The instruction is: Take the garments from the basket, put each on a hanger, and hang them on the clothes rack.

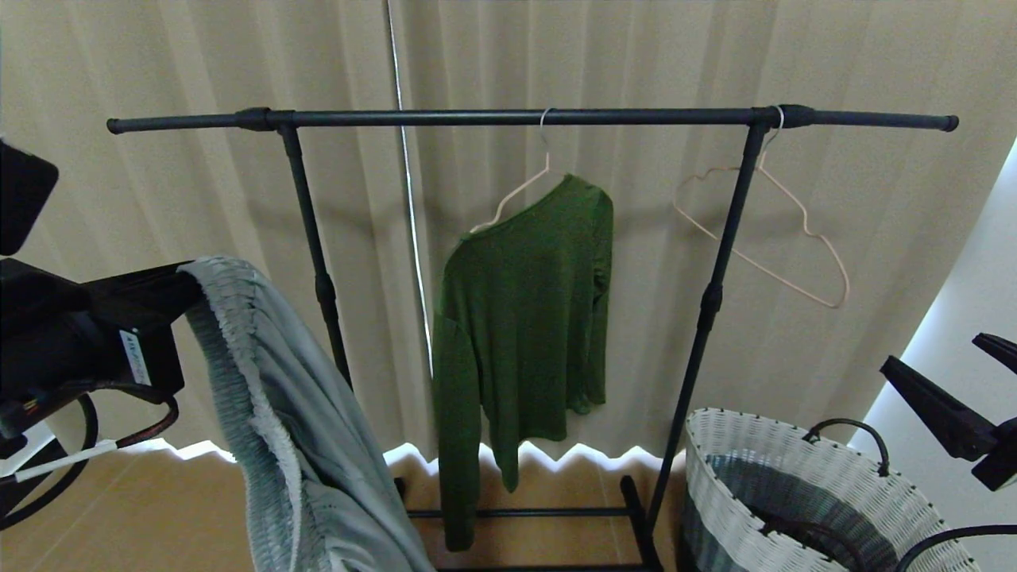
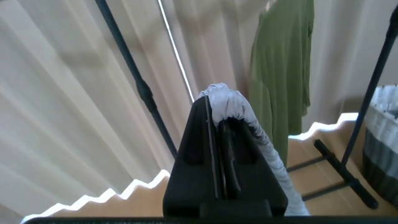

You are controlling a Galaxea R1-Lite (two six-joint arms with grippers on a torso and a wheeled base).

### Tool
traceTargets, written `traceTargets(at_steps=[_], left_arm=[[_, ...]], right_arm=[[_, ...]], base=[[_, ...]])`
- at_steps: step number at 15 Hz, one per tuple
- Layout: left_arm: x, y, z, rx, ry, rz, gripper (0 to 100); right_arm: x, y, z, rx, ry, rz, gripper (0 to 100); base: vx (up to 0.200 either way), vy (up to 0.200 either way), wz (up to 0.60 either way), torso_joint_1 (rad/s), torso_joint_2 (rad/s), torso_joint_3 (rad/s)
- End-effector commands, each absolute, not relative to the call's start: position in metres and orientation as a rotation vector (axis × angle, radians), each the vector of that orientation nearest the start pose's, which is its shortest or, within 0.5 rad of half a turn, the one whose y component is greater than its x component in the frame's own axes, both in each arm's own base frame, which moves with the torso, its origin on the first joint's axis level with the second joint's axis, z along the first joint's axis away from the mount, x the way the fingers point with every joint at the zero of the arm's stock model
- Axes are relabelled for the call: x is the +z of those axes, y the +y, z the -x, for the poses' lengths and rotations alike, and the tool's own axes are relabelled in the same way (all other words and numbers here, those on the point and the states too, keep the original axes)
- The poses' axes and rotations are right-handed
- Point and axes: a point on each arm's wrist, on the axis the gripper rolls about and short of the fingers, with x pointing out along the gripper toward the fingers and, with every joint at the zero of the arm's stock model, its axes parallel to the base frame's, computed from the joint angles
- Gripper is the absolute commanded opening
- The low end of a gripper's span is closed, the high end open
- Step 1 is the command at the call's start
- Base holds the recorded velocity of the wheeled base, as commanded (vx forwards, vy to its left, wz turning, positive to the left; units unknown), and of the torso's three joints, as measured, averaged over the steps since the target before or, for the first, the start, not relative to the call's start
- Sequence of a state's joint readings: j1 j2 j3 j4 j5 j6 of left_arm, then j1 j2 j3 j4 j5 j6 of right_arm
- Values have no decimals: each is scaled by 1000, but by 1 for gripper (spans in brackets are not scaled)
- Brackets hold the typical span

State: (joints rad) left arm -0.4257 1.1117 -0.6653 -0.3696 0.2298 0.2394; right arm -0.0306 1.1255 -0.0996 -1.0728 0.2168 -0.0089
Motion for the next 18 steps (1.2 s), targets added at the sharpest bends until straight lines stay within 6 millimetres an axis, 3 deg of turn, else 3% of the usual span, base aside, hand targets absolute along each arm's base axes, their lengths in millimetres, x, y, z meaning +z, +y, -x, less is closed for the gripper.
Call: traceTargets(at_steps=[1, 5, 7, 12, 14, 18], left_arm=[[249, -60, -145, -205, 61, -267, 0], [243, -57, -137, -206, 68, -270, 0], [242, -55, -133, -209, 62, -267, 0], [234, -50, -129, -190, 77, -271, 0], [228, -45, -130, -154, 103, -285, 0], [225, -44, -129, -141, 46, -291, 0]], right_arm=[[164, 1, -127, 187, -44, 15, 100], [157, 2, -118, 193, -20, 21, 100], [167, 2, -130, 195, 1, 26, 100], [210, 0, -153, 179, 361, -11, 100], [221, -1, -163, 145, 390, 21, 100], [222, 0, -167, 120, 390, 109, 100]], base=[[0, 0, 0, 188, -476, -290], [0, 0, 0, 179, -442, -253], [0, 0, 0, 53, -125, -71], [0, 0, 0, 5, -11, -6], [0, 0, 0, 0, 0, 0], [0, 0, 0, 0, 0, 0]])
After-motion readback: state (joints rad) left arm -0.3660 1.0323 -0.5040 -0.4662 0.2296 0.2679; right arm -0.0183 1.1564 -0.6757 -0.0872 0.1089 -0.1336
